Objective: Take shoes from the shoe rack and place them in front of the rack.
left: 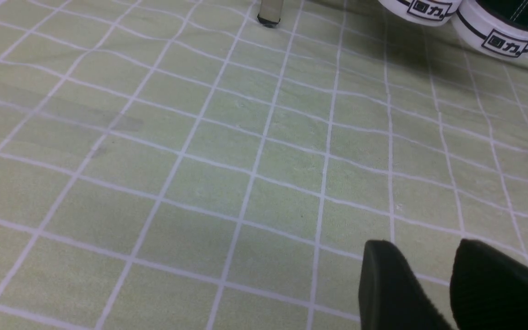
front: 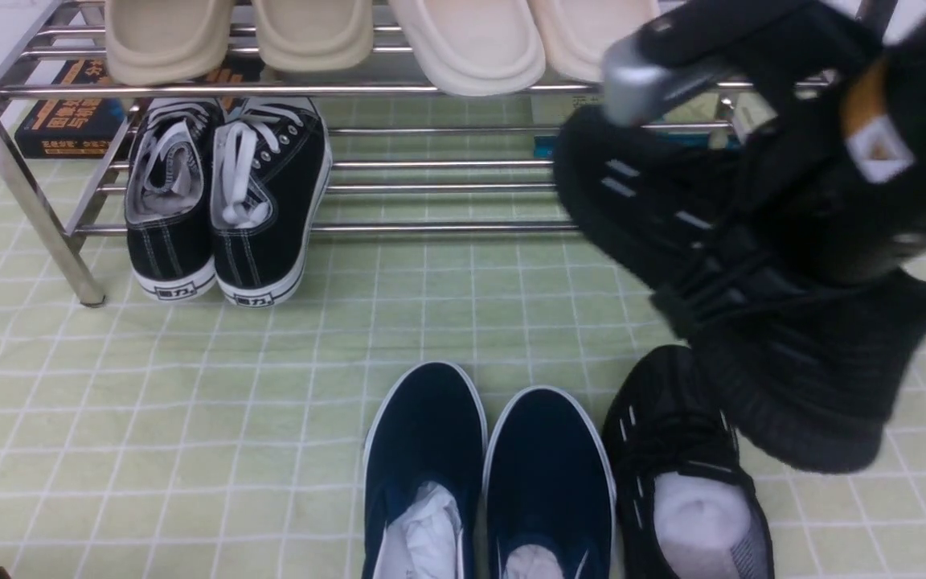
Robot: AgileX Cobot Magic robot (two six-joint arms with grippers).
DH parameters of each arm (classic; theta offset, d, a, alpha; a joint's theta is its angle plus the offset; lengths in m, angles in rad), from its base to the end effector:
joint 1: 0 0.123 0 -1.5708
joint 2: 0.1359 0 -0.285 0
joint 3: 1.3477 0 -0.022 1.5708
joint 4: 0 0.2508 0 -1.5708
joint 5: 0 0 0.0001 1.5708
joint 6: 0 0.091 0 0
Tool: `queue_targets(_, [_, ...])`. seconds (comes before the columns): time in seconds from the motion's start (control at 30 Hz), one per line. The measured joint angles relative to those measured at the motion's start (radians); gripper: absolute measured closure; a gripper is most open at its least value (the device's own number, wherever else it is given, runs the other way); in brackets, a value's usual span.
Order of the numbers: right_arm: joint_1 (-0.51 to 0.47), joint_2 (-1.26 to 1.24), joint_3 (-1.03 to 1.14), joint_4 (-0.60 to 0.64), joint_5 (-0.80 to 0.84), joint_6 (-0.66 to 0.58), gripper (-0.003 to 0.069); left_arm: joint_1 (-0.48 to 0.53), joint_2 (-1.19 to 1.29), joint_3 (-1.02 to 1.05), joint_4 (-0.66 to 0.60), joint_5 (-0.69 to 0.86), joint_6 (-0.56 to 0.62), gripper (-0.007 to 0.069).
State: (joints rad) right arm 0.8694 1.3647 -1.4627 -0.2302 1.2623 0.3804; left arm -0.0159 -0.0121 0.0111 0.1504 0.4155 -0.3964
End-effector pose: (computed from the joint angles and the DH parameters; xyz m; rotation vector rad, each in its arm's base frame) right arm 0.1862 0.1897 0.3972 -0.6489 2.5219 0.1325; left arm 0.0513 0.0047 0.1733 -0.2704 1.8760 -0.1298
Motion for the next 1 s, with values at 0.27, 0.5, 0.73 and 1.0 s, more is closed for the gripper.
queue_targets(0.27, [0.0, -0.103, 0.311, -0.164, -0.011, 0.328, 0.0649, 0.0, 0.0, 0.0, 0.0, 0.0, 0.0, 0.0385])
queue_targets(0.5, [0.0, -0.087, 0.496, -0.19, -0.073, 0.522, 0.0649, 0.0, 0.0, 0.0, 0.0, 0.0, 0.0, 0.0385])
queue_targets(0.73, [0.0, -0.012, 0.526, -0.186, -0.156, 0.555, 0.0649, 0.0, 0.0, 0.0, 0.0, 0.0, 0.0, 0.0385])
queue_targets(1.0, [0.0, 0.017, 0.526, -0.194, -0.144, 0.549, 0.0649, 0.0, 0.0, 0.0, 0.0, 0.0, 0.0, 0.0385])
